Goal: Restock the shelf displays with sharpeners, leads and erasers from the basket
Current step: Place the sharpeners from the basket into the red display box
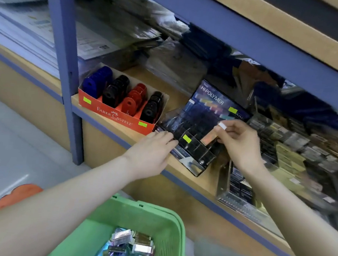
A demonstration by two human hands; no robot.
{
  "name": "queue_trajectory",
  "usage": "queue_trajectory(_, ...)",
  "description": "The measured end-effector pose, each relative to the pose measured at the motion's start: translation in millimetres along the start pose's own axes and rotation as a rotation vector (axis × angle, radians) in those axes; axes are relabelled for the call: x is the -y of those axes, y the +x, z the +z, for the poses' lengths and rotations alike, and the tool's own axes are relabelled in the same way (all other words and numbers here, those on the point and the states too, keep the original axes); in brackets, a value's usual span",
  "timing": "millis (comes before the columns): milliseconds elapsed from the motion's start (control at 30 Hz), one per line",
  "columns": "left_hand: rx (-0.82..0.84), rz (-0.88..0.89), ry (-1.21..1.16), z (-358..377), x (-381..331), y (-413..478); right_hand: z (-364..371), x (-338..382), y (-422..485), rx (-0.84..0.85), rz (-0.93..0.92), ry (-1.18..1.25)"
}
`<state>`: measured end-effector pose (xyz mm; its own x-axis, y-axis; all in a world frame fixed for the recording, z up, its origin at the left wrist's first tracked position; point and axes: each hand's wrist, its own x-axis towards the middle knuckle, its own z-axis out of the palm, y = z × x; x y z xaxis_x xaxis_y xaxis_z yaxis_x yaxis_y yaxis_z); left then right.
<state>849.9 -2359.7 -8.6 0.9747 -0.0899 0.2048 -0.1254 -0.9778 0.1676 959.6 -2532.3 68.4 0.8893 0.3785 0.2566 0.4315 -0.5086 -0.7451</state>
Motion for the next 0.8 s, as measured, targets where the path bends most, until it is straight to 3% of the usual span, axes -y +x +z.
queue_trajectory(300, -0.078, 0.16, -0.073, -16.8, -31.4, -17.9, 9.9, 5.4, 32.6, -0.071, -0.017, 0.112)
queue_trajectory(400, -0.195, 0.112, -0.087, -27.0, -19.8, -11.9, 17.2, 8.0, 42.5, -0.094, -0.089, 0.042)
queue_trajectory(567, -0.073, 0.057, -0.105, -19.0, -2.2, -7.8, 33.5, 10.3, 56.6, -0.016, -0.177, -0.132)
queue_trajectory(800, -0.1, 0.079, -0.1, -15.6, 3.3, -6.9, 47.4, 3.3, 66.6, 0.117, -0.229, -0.367)
